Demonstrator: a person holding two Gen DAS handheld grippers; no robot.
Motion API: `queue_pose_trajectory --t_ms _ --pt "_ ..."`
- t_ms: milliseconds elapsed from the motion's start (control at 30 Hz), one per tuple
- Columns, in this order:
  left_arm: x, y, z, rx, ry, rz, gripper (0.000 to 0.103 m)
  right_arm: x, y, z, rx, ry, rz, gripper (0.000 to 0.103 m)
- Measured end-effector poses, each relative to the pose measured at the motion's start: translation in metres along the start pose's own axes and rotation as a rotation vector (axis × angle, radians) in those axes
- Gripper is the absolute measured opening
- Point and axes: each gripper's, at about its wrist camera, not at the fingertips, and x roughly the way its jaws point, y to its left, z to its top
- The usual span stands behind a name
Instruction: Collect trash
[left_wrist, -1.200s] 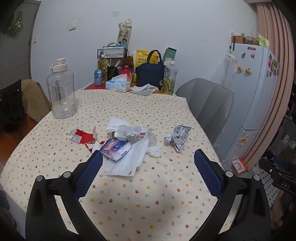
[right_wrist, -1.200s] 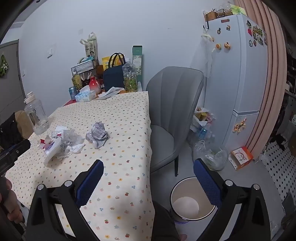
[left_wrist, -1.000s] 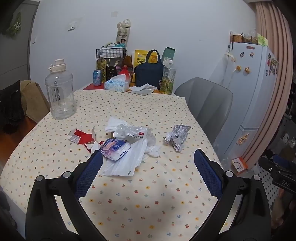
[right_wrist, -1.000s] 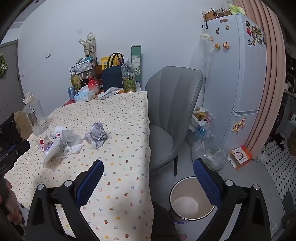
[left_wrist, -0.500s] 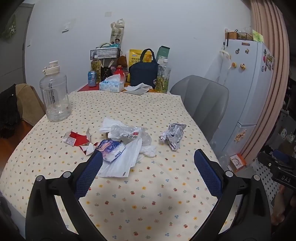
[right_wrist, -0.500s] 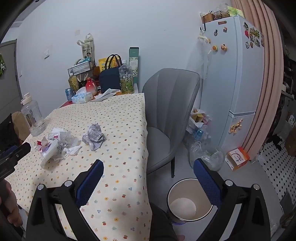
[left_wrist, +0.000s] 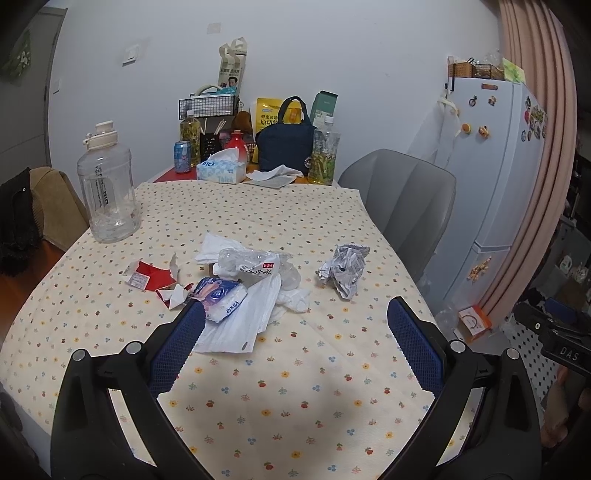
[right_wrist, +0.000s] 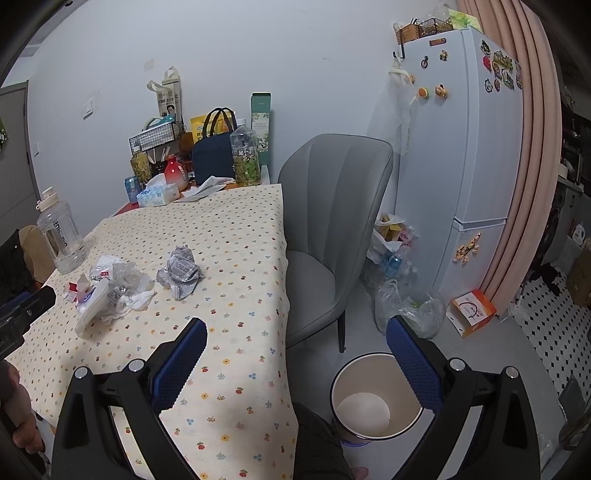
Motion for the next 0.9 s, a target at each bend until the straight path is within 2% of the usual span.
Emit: queue_pose_trajectory --t_ms 900 --pt "0.0052 0.0047 -0.0033 -0.011 0.019 -0.003 0.098 0.0029 0.0026 -0.0026 -0.007 0.002 -0.006 0.095"
